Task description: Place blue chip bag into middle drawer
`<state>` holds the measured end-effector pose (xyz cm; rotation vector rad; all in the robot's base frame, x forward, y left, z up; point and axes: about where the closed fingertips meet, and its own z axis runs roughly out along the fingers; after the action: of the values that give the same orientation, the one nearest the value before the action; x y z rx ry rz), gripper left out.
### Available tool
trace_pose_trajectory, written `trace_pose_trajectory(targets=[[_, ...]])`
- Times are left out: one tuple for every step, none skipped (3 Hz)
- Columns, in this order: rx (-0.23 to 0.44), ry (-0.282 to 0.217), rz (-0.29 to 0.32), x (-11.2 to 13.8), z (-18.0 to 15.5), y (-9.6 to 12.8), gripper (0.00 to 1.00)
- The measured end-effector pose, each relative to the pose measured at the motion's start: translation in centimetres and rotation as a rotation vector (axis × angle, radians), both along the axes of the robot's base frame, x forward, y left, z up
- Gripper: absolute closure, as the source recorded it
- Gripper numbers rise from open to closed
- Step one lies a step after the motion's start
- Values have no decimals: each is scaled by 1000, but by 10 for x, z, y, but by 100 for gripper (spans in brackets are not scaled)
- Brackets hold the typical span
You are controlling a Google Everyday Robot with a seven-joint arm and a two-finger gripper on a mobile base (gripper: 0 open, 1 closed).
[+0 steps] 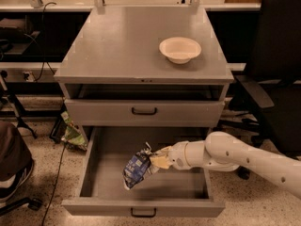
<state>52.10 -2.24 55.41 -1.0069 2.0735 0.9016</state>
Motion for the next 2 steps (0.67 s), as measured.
trace_pose_trajectory(targets=[[-14, 45, -53, 7, -37, -7, 28], [-15, 97, -99, 10, -62, -12, 4]])
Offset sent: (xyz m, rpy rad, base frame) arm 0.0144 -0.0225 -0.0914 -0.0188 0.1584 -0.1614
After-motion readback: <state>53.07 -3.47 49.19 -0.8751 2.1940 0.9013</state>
